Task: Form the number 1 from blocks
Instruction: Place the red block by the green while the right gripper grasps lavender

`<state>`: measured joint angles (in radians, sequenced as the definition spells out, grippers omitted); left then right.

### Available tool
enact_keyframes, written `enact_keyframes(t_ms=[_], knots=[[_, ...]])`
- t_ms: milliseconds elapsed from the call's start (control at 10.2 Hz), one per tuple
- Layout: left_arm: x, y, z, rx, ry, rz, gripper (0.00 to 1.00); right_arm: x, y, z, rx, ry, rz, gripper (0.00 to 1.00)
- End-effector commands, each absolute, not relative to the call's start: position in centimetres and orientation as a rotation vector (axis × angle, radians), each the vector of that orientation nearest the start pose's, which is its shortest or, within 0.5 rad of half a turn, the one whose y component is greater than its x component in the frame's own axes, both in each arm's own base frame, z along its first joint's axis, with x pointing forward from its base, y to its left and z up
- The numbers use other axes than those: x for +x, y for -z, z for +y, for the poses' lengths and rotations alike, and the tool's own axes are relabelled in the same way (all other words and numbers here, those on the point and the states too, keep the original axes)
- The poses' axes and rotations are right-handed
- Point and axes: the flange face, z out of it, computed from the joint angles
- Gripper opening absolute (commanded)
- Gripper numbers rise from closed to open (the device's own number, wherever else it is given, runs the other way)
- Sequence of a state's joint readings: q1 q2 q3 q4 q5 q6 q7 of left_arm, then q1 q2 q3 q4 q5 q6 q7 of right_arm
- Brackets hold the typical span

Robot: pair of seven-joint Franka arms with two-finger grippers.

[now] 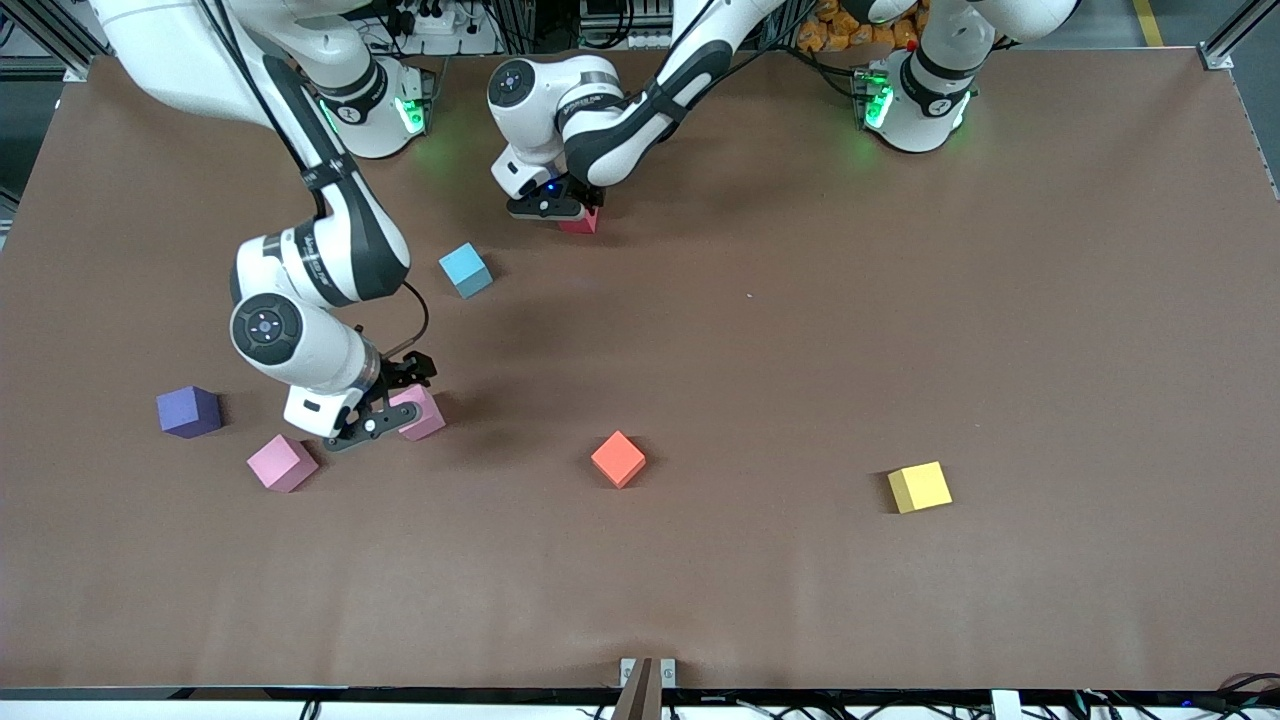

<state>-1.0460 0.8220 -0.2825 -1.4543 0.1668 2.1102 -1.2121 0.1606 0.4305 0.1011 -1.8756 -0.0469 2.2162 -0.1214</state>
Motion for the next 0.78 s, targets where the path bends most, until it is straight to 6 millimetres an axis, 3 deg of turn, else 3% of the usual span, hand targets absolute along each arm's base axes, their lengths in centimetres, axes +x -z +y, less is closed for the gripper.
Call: enact_keyframes(t_ms=[0,293,390,488,683], knots=[[19.3,-20.7,-66.4,-3.005,-0.207,0.272,0.0,61.3,-26.3,15.9,-3.078,-0.096,-0.655,1.0],[19.1,-20.9,-66.1,-2.999,-0.207,0.272,0.0,61.4,-24.1,15.8,-3.104,-0.079,-0.731,1.0],[19.2,-20.8,-66.2,-3.002,-0.208,0.252,0.25,61.3,-23.4,15.8,-3.104,-0.095,-0.729,1.0],[19.3,-21.0,-66.3,-3.008,-0.219,0.23,0.99,61.2,-23.2,16.1,-3.103,-0.09,-0.734,1.0],[19.4,-21.3,-66.4,-3.015,-0.213,0.176,1.0,61.0,-22.3,16.1,-3.106,-0.072,-0.758,1.0]])
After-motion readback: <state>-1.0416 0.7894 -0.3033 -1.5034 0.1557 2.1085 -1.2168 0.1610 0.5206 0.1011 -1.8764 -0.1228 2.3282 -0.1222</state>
